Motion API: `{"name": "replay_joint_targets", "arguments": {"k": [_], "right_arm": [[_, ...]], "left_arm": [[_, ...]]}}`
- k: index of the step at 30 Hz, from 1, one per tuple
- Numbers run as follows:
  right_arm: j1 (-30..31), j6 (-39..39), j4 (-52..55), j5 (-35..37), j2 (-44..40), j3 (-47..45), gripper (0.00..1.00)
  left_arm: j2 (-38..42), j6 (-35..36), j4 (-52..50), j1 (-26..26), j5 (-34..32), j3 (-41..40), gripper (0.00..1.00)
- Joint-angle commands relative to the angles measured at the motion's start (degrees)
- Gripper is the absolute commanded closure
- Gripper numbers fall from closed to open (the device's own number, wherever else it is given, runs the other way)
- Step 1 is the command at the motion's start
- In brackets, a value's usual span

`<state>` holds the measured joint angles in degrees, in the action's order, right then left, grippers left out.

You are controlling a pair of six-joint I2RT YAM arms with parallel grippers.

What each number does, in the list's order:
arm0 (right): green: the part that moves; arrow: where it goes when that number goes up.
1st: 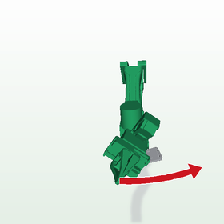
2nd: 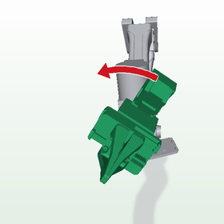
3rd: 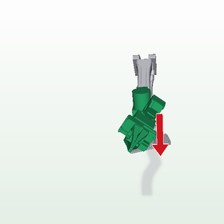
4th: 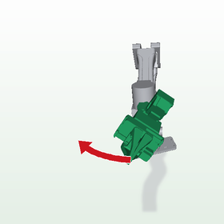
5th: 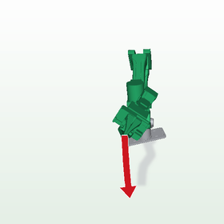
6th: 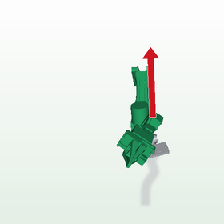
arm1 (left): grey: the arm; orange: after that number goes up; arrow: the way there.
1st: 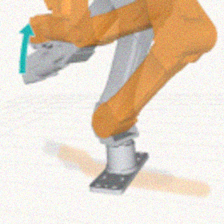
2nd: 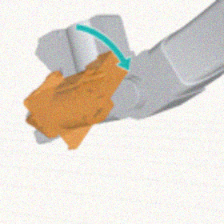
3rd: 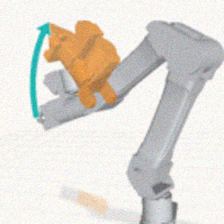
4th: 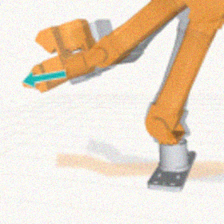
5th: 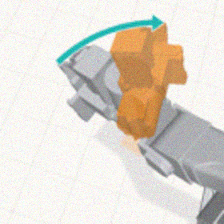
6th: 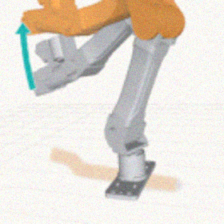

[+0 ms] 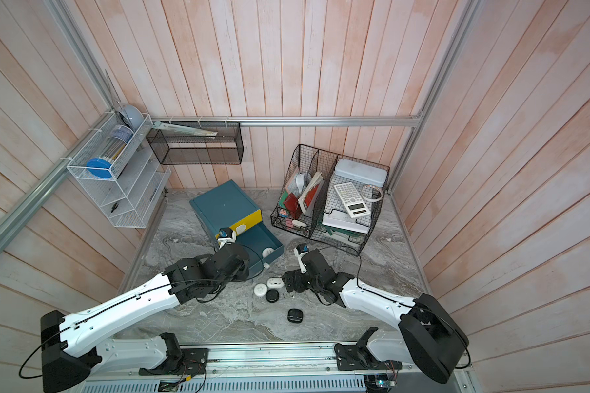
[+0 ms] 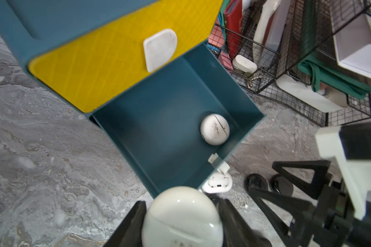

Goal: Put the bluetooth earphones in the drawer according to color
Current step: Place the bluetooth earphone in the drawer.

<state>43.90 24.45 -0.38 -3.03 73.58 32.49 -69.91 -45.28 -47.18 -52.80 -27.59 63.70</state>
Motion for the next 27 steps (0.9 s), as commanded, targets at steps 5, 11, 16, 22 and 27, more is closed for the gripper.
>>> {"name": "replay_joint_targets", "arguments": {"k": [5, 11, 16, 22, 27], "right_arm": [[2.4, -2.9, -3.1, 4.9, 2.7, 0.6, 0.02], [3.5, -5.1, -4.2, 6.5, 4.4, 0.9, 0.02], [4.5, -6.8, -4.1, 8.0, 6.5, 2.2, 0.02], [4.5, -8.6, -1.1, 7.8, 10.1, 5.2, 0.02], [4.7, -10.0, -3.4, 5.3, 11.6, 5.2, 0.06]], "left_arm": [[-3.1, 6.9, 1.9, 6.7, -1.9, 2.9, 0.55], [-6.0, 8.6, 4.4, 8.7, -0.2, 3.6, 0.49], [-8.0, 9.1, 5.6, 9.6, 0.7, 4.0, 0.33], [-6.3, 8.5, 5.6, 10.2, 1.2, 4.2, 0.06], [-1.9, 7.5, 6.0, 10.3, 1.8, 2.7, 0.0]]}}
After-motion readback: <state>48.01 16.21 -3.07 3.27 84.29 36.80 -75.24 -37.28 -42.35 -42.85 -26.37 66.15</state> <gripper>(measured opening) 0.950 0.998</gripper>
